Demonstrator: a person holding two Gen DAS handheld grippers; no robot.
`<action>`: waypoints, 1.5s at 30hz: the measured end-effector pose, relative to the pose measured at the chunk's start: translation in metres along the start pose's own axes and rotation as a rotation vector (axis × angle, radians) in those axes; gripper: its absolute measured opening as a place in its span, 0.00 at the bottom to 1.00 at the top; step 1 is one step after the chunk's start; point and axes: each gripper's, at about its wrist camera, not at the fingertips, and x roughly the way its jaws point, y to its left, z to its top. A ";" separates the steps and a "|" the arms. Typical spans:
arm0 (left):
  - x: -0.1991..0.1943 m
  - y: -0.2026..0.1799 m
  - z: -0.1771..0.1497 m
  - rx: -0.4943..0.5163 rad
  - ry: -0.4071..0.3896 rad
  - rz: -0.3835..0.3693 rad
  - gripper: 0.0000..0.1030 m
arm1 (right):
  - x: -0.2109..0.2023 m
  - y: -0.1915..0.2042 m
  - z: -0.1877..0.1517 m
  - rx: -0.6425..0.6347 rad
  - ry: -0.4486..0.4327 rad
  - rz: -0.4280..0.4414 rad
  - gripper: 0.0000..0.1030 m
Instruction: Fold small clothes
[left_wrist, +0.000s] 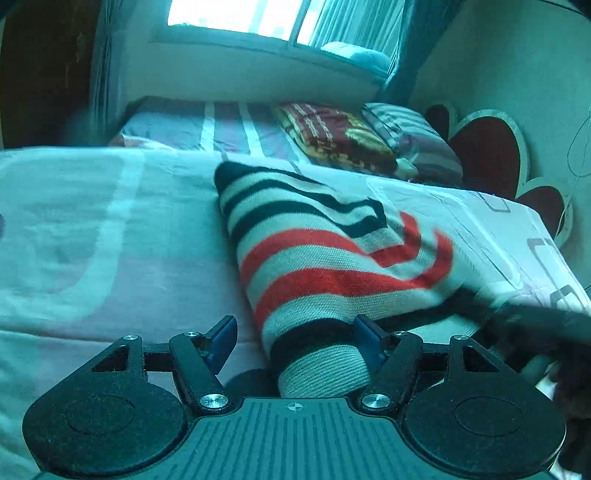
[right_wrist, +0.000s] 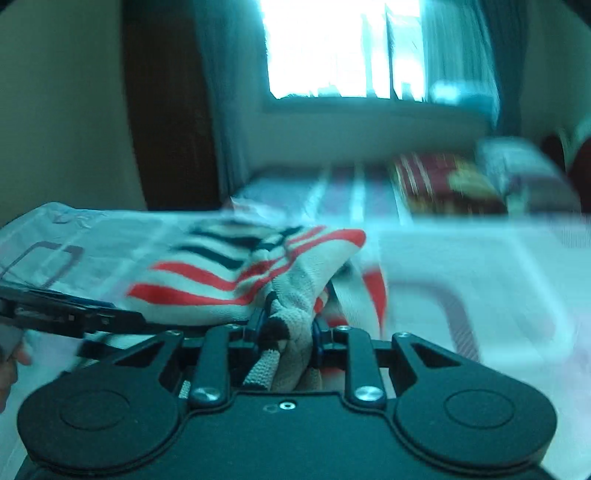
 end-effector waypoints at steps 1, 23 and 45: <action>0.002 -0.001 0.001 -0.015 0.010 -0.011 0.67 | -0.001 -0.003 -0.007 0.023 -0.030 0.013 0.23; -0.008 0.005 0.000 0.009 0.008 -0.045 0.76 | -0.037 -0.055 -0.012 0.344 -0.017 0.137 0.38; -0.049 -0.002 0.004 0.125 -0.104 -0.004 0.79 | -0.080 -0.067 -0.026 0.334 -0.104 0.121 0.37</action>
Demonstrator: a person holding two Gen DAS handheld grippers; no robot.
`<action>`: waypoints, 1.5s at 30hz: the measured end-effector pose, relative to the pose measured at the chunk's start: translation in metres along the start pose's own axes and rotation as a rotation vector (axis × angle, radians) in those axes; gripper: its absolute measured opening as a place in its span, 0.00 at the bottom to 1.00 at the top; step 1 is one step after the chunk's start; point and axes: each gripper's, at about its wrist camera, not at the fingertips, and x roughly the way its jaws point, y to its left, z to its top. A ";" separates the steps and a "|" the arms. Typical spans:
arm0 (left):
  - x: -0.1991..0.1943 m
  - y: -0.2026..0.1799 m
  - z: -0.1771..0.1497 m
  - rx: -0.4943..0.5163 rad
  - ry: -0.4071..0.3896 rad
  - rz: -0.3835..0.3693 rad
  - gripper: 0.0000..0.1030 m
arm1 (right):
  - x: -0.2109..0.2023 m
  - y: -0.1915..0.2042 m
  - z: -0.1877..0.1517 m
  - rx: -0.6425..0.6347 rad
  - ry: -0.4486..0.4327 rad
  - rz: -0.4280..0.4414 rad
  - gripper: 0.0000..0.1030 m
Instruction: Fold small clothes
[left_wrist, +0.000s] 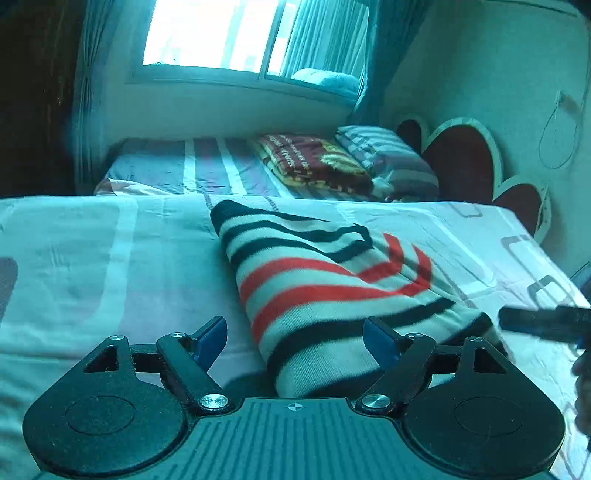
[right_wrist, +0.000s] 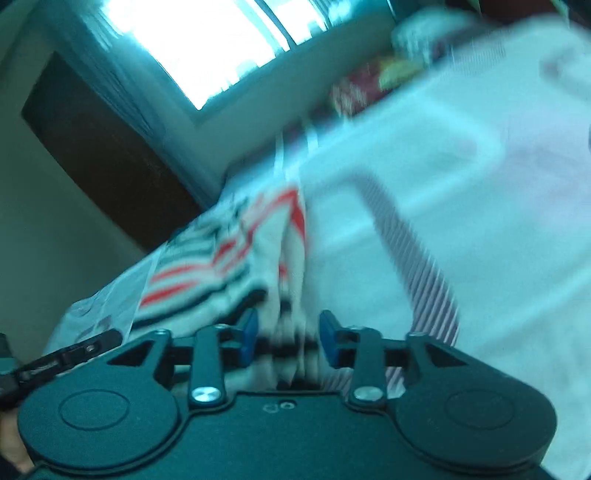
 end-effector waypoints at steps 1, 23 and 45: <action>0.007 0.001 0.005 -0.008 0.012 0.011 0.79 | 0.008 0.006 0.008 -0.020 0.009 -0.002 0.36; 0.039 0.014 0.010 -0.062 0.091 0.031 0.79 | 0.072 0.058 0.026 -0.403 0.112 -0.122 0.30; 0.031 0.010 0.005 -0.074 0.085 0.060 0.81 | 0.076 0.044 0.012 -0.289 0.187 -0.147 0.39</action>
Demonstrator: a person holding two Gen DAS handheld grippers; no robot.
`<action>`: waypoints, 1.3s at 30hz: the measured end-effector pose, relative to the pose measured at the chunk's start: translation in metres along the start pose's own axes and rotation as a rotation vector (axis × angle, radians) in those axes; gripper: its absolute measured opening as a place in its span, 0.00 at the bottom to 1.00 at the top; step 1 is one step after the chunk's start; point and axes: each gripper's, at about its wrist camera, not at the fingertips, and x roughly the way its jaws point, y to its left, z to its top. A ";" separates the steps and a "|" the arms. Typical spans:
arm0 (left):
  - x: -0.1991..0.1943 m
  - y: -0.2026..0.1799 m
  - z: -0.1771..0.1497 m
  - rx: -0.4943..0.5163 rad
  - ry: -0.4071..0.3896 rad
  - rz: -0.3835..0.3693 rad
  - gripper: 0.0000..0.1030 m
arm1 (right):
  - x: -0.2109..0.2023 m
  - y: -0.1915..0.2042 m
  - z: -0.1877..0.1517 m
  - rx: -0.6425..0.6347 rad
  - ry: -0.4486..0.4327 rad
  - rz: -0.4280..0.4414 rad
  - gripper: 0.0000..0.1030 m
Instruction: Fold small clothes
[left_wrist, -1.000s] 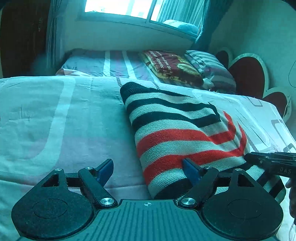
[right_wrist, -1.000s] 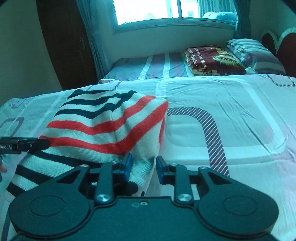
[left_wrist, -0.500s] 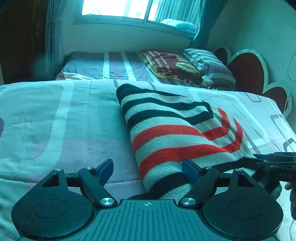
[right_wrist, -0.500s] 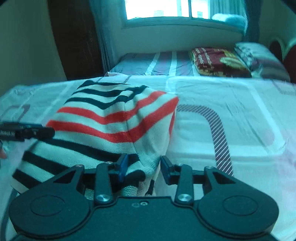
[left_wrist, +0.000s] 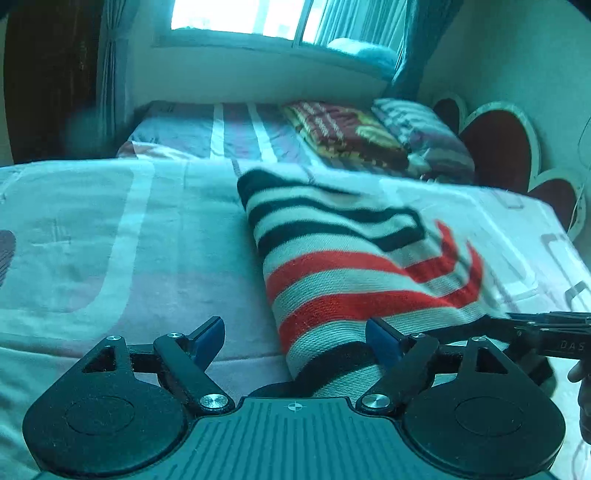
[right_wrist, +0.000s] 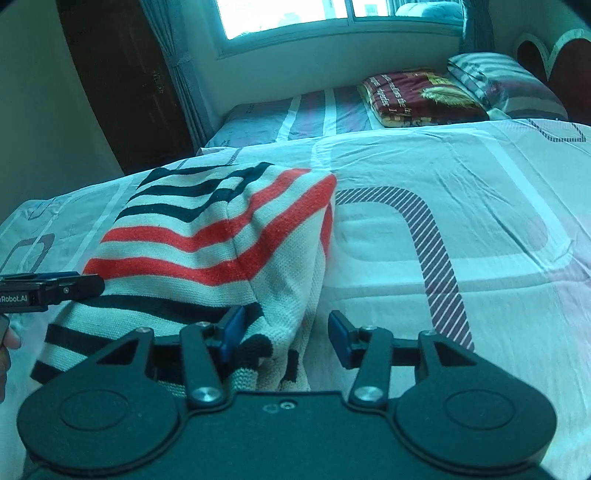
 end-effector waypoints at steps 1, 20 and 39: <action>-0.008 -0.001 -0.001 0.007 -0.011 -0.011 0.81 | -0.008 0.001 -0.001 0.004 -0.014 0.012 0.38; -0.039 0.026 -0.027 -0.029 -0.038 -0.065 0.81 | -0.048 -0.016 -0.016 0.072 -0.115 0.081 0.47; 0.068 0.024 0.026 -0.010 0.027 -0.079 0.81 | 0.064 -0.022 0.045 -0.079 -0.160 0.067 0.12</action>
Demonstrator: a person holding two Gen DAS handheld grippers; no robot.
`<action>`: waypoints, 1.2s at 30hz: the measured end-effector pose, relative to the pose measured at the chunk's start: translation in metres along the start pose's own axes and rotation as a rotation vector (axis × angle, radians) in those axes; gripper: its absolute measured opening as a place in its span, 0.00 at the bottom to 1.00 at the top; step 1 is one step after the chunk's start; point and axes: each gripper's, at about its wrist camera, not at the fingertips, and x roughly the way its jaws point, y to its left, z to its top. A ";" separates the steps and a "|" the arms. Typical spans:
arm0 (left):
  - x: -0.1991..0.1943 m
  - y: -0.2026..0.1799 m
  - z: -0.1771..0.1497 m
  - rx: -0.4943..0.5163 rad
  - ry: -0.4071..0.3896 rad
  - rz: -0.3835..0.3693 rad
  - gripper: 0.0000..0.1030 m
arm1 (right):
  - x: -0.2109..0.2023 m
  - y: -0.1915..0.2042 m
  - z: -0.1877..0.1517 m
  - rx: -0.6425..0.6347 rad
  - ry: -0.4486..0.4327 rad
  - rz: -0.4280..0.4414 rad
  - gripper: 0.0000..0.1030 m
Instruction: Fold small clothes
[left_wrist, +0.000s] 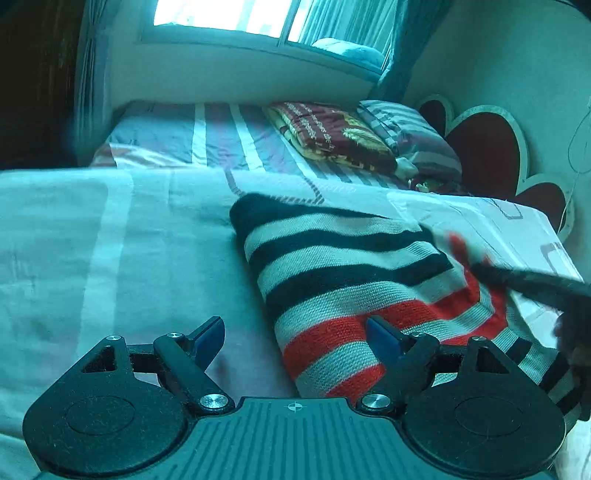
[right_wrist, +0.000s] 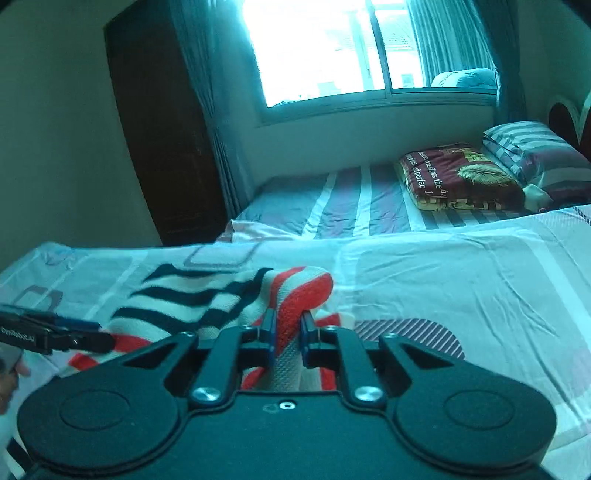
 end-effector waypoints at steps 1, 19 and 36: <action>0.002 0.004 0.000 -0.022 0.003 -0.011 0.82 | 0.007 -0.006 -0.004 0.019 0.020 -0.002 0.12; -0.025 -0.012 0.002 0.038 -0.007 0.063 0.93 | -0.044 -0.008 0.007 0.155 -0.002 0.008 0.78; -0.025 0.045 -0.044 -0.351 0.173 -0.418 0.79 | -0.051 -0.083 -0.050 0.699 0.178 0.386 0.87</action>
